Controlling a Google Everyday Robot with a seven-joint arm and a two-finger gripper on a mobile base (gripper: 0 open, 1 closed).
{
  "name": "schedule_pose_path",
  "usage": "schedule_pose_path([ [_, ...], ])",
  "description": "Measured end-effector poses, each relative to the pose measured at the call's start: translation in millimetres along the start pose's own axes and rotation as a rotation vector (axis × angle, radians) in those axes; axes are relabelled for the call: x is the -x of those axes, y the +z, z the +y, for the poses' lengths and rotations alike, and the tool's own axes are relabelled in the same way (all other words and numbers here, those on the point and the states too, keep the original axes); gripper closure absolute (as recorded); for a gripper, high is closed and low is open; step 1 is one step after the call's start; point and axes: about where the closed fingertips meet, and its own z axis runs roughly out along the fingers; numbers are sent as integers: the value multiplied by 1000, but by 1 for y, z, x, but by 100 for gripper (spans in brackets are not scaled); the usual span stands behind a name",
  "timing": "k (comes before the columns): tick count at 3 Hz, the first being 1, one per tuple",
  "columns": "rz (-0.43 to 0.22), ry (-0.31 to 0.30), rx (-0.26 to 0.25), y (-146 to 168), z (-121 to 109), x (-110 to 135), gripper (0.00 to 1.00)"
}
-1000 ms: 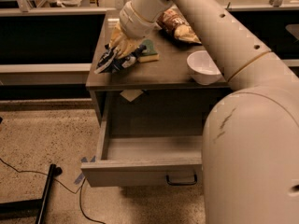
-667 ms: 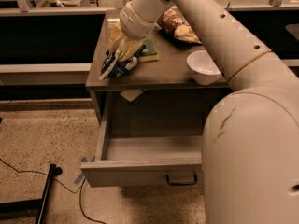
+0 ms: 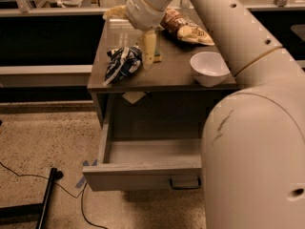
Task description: Pick blue chip bag from top drawer and place on counter
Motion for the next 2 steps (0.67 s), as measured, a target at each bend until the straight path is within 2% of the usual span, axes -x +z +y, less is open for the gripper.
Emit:
schedule_pose_path([
  [1, 20, 17, -71, -47, -3, 11, 0],
  [2, 20, 17, -71, -47, -3, 11, 0],
])
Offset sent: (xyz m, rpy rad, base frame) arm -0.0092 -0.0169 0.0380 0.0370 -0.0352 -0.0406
